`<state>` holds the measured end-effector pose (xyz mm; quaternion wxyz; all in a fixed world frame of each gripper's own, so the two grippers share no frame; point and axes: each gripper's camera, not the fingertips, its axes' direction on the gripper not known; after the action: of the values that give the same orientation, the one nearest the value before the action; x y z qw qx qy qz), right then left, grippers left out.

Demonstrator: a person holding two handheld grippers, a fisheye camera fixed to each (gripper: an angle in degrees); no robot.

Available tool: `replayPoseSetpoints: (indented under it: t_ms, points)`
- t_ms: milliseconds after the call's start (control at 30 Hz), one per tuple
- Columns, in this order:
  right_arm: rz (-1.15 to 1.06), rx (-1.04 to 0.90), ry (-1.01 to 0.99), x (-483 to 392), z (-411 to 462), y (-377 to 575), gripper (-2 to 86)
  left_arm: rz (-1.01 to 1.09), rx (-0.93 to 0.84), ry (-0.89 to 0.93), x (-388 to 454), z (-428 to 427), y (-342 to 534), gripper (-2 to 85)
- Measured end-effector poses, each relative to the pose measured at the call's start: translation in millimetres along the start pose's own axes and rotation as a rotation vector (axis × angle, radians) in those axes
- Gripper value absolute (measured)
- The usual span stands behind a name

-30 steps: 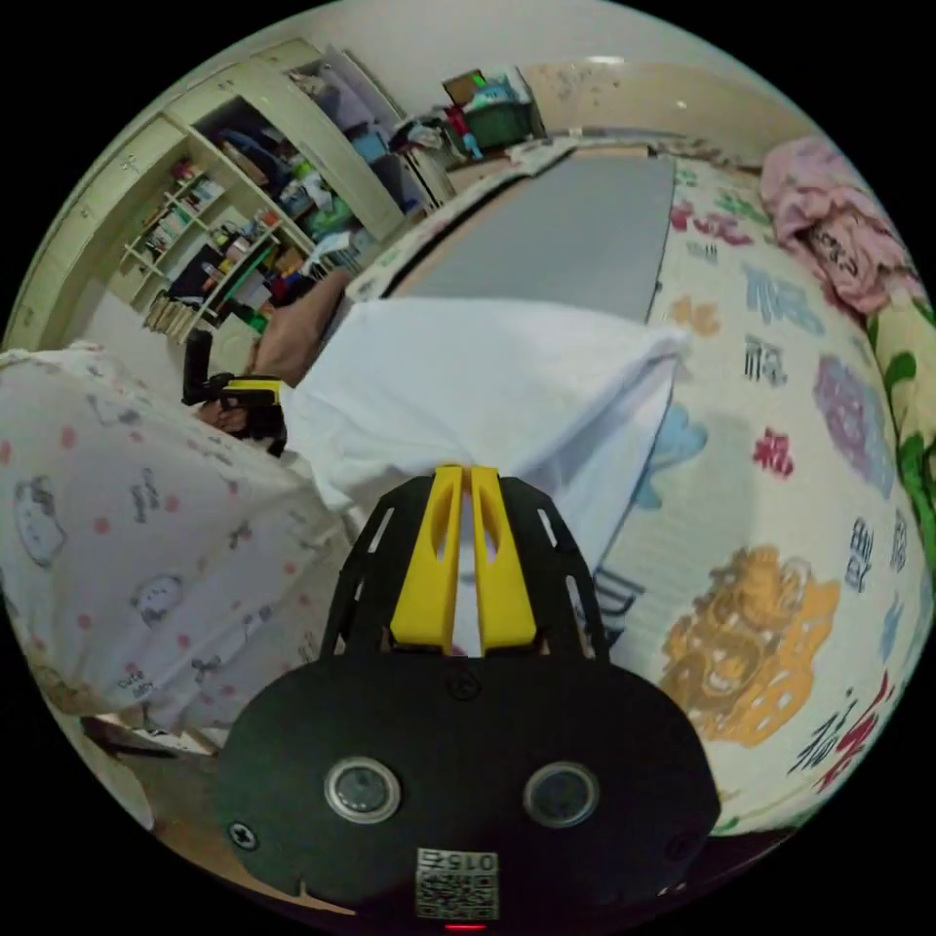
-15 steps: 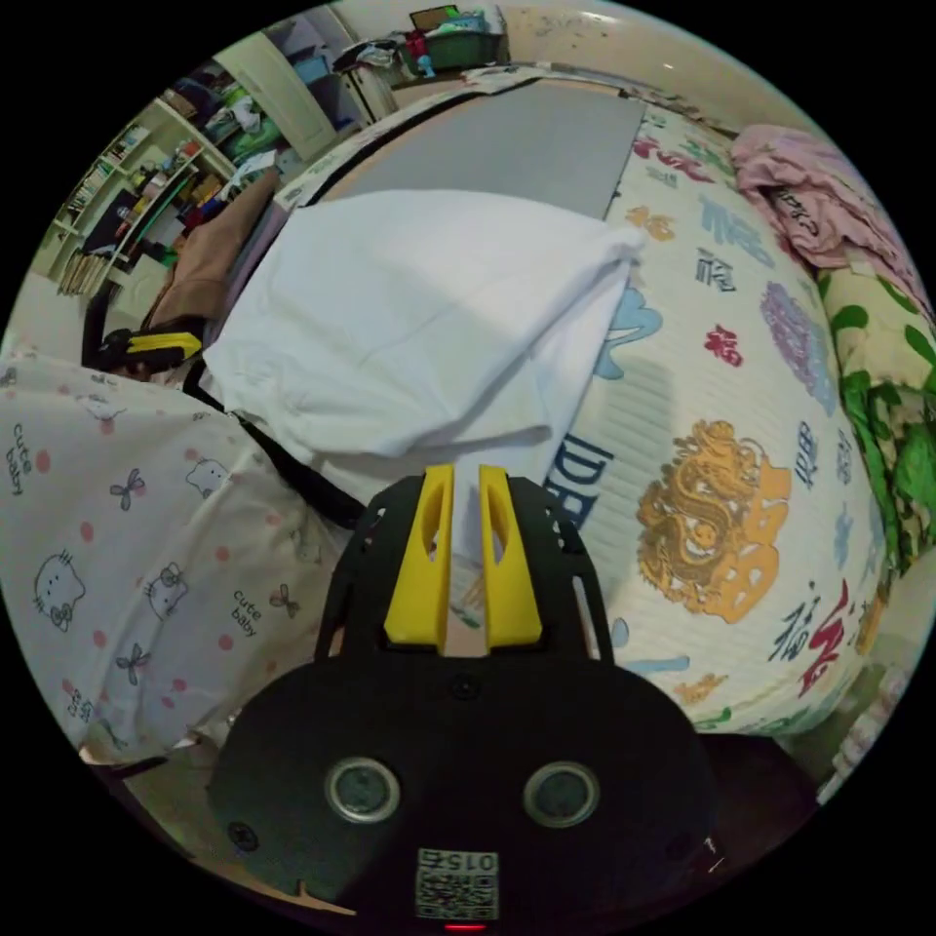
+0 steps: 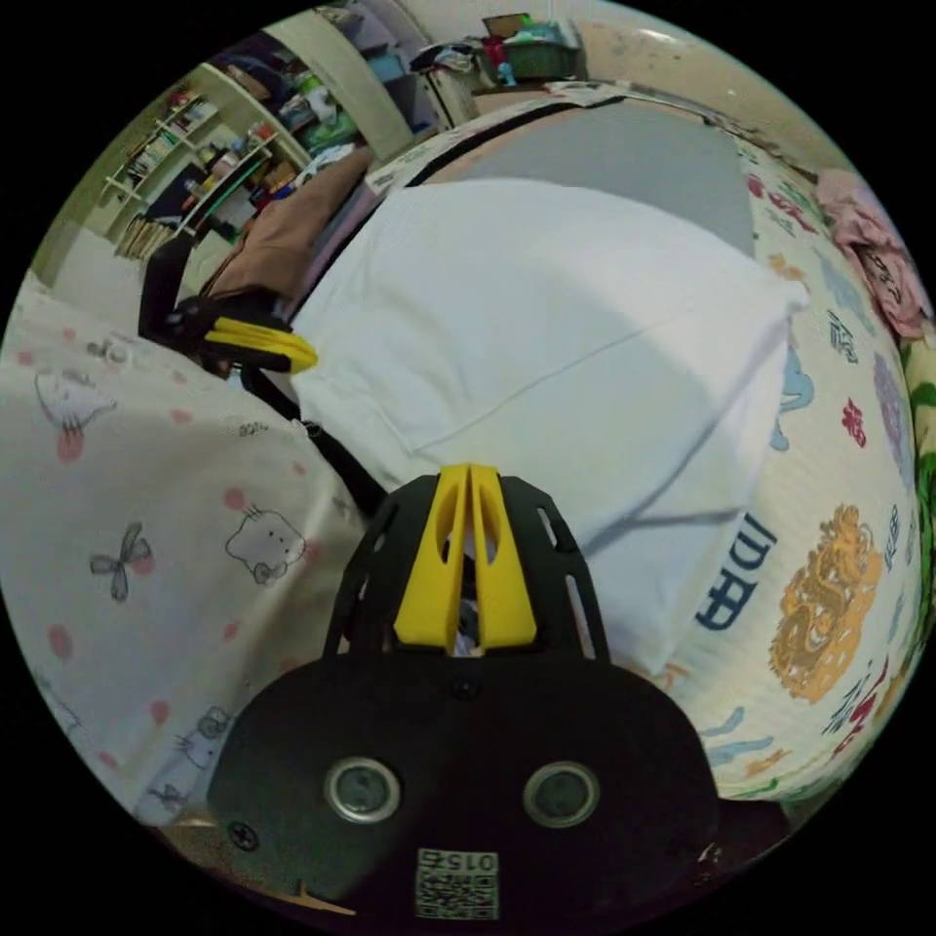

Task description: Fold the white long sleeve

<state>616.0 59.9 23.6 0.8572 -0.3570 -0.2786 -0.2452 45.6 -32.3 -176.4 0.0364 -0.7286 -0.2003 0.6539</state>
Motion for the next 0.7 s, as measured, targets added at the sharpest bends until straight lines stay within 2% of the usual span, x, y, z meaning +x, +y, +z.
replayPoseSetpoints:
  t_ms: [233, 333, 433, 533, 633, 700]
  points:
    - [0.196, 0.001, -0.096, 26, -40, 2, 0.2, -0.027, -0.060, 0.001, -10, -50, -16, -0.5]
    - [0.339, 0.167, -0.133, 48, -86, 28, 3.7, -0.022, -0.051, -0.006, -22, -94, -39, -0.1]
    - [0.549, 0.374, -0.080, 71, -126, 70, 6.6, 0.029, 0.044, -0.018, -37, -150, -80, 2.1]
    - [0.663, 0.400, 0.044, 79, -134, 95, 8.7, 0.059, 0.130, 0.002, -57, -190, -149, 5.1]
    - [0.712, 0.333, 0.044, 76, -117, 101, 10.6, 0.121, 0.189, 0.067, -64, -209, -233, 6.6]
    - [0.737, 0.308, 0.023, 68, -103, 101, 11.2, 0.181, 0.166, 0.089, -60, -206, -303, 7.5]
